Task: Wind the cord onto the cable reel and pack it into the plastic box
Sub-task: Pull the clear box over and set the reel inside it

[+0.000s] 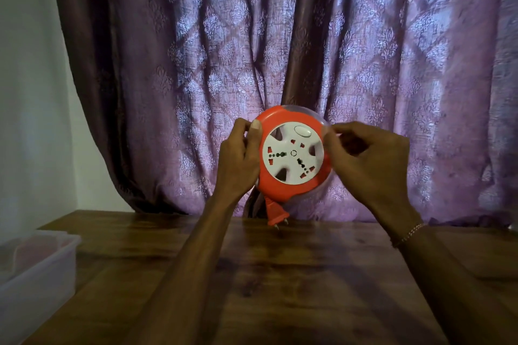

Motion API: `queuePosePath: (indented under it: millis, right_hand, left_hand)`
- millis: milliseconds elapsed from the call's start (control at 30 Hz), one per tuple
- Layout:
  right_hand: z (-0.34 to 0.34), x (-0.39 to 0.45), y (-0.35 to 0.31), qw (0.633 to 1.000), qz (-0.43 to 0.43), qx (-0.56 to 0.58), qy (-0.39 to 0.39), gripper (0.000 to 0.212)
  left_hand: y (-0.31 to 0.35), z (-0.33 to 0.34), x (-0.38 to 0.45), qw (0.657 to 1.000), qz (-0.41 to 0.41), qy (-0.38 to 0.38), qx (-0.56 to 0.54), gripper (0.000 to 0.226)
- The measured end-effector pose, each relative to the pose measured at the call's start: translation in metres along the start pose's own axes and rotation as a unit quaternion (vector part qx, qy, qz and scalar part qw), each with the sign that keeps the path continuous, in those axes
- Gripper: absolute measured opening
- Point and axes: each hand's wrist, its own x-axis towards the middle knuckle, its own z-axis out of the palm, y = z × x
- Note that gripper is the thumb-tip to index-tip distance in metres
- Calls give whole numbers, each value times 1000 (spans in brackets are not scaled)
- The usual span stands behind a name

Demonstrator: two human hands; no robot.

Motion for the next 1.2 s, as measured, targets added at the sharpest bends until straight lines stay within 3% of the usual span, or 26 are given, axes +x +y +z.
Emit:
queuePosePath:
  millis: [67, 133, 200, 267, 367, 500, 767, 901, 1068, 1201]
  right_hand:
    - [2, -1, 7, 992, 101, 33, 61, 16]
    - [6, -4, 16, 963, 242, 109, 47, 44]
    - [11, -9, 17, 906, 358, 227, -11, 61]
    - [19, -16, 12, 840, 411, 348, -62, 67]
    - [35, -24, 0, 794, 416, 442, -35, 64]
    - [49, -31, -15, 791, 426, 437, 28, 47]
    - [75, -54, -62, 753, 467, 463, -6, 45]
    - [92, -59, -87, 729, 486, 481, -21, 43]
    - [117, -73, -121, 707, 504, 489, -80, 47]
    - [132, -86, -153, 660, 531, 519, -117, 46]
  left_hand:
    - [2, 2, 0, 1000, -9, 7, -10, 32]
    - [4, 4, -1, 999, -22, 13, -30, 36]
    - [9, 6, -1, 998, -32, 16, -58, 36]
    - [15, 9, -1, 996, -40, 17, -78, 34]
    - [21, 8, -5, 995, -43, 22, -90, 33]
    - [20, -11, -19, 995, -47, 19, -86, 33]
    - [22, -90, -41, 997, -38, 50, 51, 37]
    - [28, -138, -48, 984, -68, 72, 150, 24]
    - [29, -197, -71, 904, -125, 7, 410, 24]
    - [26, -237, -101, 788, -191, -57, 583, 36]
